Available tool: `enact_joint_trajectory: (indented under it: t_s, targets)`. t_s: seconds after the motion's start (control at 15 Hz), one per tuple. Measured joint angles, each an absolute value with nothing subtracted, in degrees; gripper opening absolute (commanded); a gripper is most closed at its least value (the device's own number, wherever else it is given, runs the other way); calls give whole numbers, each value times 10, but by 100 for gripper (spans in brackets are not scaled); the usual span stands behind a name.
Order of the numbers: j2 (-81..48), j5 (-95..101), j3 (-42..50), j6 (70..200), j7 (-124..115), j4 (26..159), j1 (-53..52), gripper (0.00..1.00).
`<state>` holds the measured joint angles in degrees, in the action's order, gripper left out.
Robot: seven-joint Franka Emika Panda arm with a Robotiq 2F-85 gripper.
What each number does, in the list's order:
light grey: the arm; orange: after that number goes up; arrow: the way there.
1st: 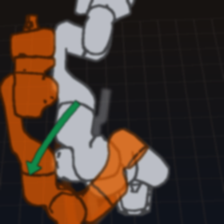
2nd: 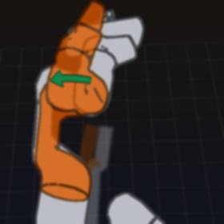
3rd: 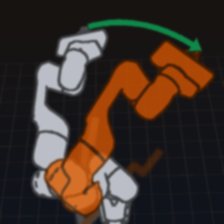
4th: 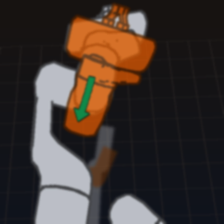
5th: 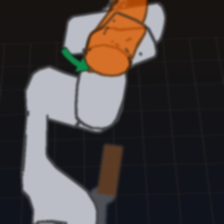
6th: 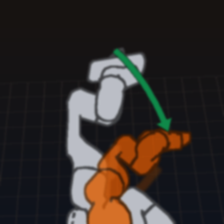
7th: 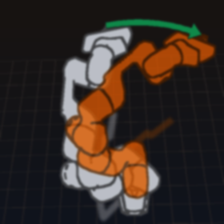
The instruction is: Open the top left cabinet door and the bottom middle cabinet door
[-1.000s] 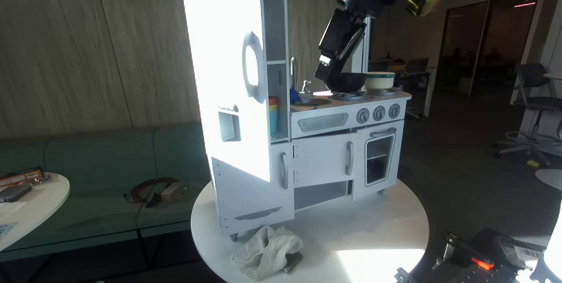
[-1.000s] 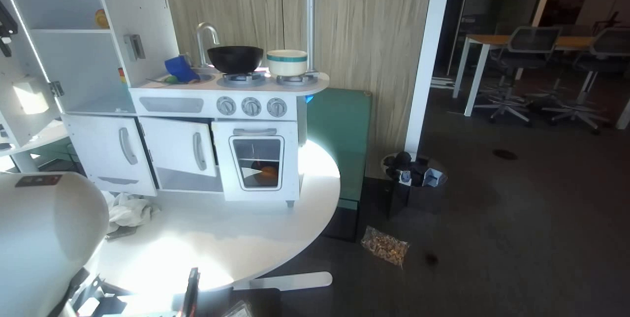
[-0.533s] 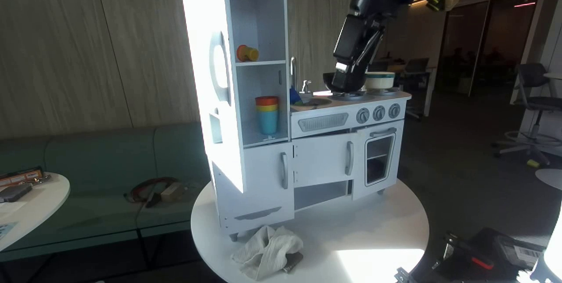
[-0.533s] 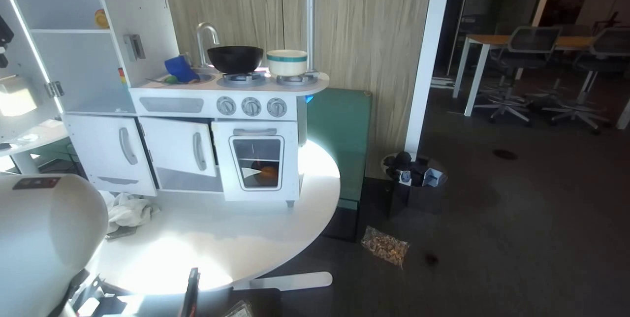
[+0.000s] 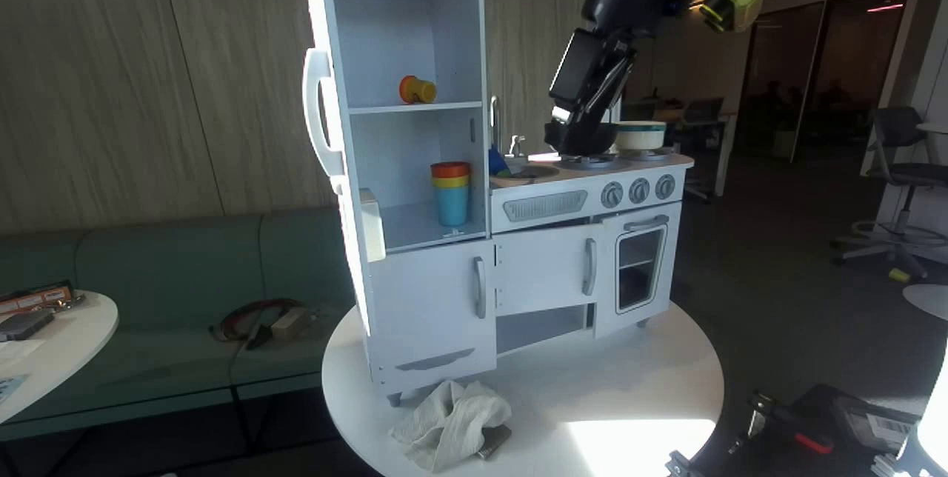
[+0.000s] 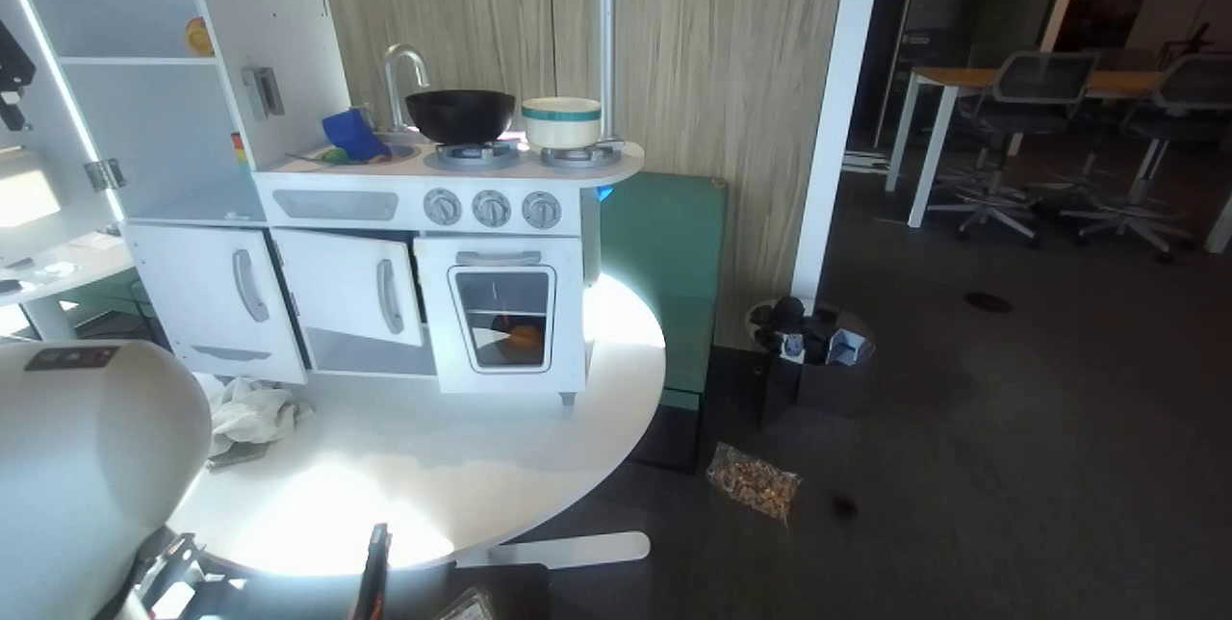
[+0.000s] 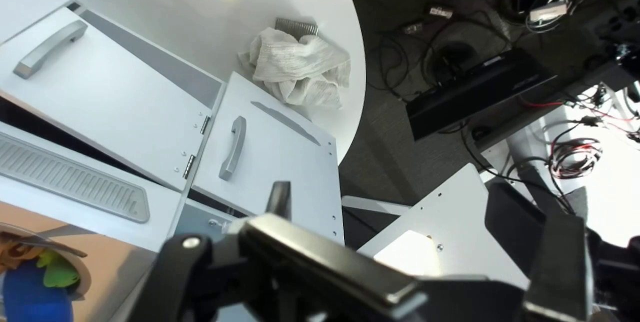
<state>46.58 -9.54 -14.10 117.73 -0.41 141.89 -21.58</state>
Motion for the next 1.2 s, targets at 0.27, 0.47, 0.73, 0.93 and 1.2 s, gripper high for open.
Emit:
enact_joint_trajectory:
  t_s: [0.27,0.47,0.73,0.93,1.2]
  targets:
    - [418,-89,-88,1351,47,1465,-174,100]
    - [341,-95,-22,1451,100,1484,-154,100]
    - [210,-128,64,1517,190,1475,-156,100]
    - [98,-162,97,1569,248,1433,-151,100]
    - [-1,-194,99,1629,228,1395,-144,100]
